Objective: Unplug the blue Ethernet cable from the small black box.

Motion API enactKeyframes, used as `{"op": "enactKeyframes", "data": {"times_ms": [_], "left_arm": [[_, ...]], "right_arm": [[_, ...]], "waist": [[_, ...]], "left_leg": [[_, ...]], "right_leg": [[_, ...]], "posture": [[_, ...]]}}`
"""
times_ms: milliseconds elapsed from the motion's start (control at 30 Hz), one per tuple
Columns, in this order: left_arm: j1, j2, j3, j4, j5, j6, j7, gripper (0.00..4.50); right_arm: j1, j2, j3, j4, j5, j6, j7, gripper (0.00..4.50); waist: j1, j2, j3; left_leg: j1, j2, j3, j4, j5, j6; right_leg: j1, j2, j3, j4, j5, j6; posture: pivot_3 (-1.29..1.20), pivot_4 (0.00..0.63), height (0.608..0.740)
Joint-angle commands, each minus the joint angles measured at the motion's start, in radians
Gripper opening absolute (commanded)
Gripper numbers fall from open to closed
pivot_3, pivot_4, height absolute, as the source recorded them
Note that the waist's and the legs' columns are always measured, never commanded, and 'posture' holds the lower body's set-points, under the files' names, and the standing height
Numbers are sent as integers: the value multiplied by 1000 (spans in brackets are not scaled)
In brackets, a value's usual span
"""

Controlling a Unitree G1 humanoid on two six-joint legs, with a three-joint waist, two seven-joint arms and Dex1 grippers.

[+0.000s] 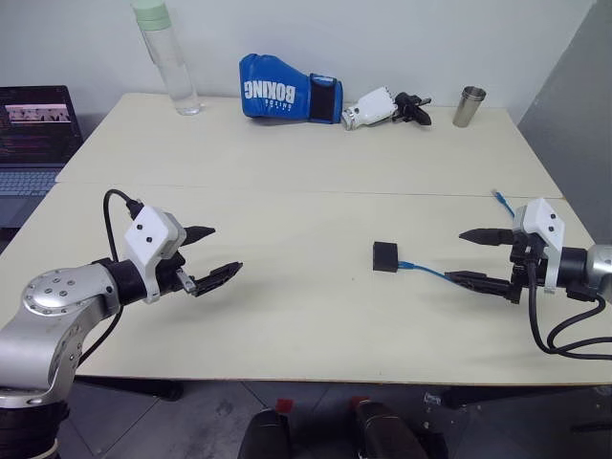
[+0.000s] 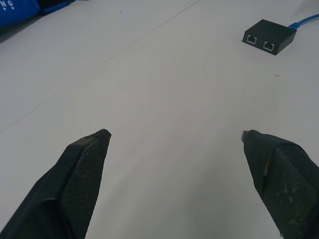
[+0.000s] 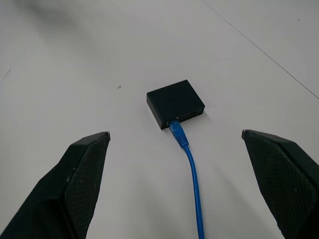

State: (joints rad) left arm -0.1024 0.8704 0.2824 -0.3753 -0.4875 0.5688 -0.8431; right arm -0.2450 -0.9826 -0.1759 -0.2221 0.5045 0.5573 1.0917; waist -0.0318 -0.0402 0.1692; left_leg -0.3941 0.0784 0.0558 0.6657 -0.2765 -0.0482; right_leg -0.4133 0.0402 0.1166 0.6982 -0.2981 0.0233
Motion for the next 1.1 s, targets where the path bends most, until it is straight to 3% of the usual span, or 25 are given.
{"op": "enactKeyframes", "data": {"times_ms": [33,800,1100], "left_arm": [[-11,14,35,-34,-25,-7,-15,4492],[-54,-14,-14,-67,-78,30,-32,4492],[-106,-32,-94,-76,-178,93,-88,4492]], "right_arm": [[-4,-16,-35,-30,12,1,0,4500],[23,-20,-16,-44,-2,41,-19,4500],[-69,72,155,36,-78,-21,-15,4500]], "waist": [[0,0,0],[1,0,0],[-2,0,0]], "left_leg": [[0,0,0,0,0,0],[0,0,0,0,0,0],[0,0,0,1,0,0]], "right_leg": [[0,0,0,0,0,0],[0,0,0,0,0,0],[1,0,0,0,0,0]], "posture": [[0,150,740],[0,150,740],[0,150,740]]}}
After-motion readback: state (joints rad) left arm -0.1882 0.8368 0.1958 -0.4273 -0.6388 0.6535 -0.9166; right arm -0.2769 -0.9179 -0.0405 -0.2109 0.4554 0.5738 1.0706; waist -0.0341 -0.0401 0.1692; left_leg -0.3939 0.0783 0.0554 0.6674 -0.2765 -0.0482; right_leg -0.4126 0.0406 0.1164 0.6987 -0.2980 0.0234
